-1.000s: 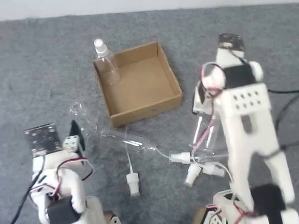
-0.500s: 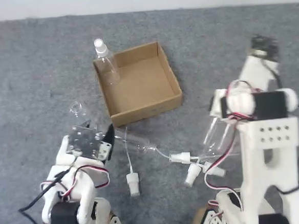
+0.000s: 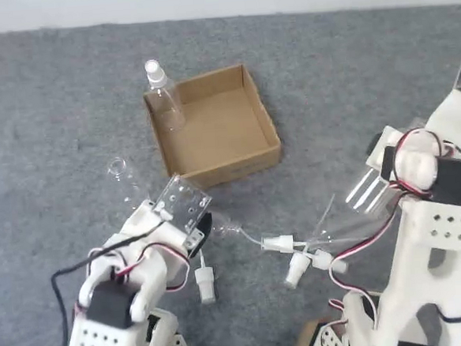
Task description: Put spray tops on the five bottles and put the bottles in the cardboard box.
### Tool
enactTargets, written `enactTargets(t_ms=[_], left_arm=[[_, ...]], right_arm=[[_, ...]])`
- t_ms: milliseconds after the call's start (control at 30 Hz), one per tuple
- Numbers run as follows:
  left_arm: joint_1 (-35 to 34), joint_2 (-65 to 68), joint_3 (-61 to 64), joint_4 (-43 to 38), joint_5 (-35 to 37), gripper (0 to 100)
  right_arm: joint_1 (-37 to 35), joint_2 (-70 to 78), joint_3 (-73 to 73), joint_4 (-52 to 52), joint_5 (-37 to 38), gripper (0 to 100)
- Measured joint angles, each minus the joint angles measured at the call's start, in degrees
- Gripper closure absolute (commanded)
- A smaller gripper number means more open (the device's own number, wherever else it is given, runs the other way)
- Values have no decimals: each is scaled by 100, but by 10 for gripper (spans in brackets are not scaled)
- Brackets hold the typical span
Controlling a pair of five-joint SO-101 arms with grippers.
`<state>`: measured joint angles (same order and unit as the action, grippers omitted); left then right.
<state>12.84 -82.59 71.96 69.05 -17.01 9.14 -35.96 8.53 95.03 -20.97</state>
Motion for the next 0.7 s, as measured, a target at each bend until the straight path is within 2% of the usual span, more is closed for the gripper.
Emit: enactTargets(t_ms=[267, 433, 700], left_arm=[[264, 1002, -492, 0, -448, 816], [870, 1512, -527, -114, -492, 816], [1714, 2681, -527, -862, -492, 816]], right_arm=[[378, 0, 0, 0, 0, 992], [703, 0, 0, -158, 0, 992], [1152, 0, 0, -246, 0, 992]])
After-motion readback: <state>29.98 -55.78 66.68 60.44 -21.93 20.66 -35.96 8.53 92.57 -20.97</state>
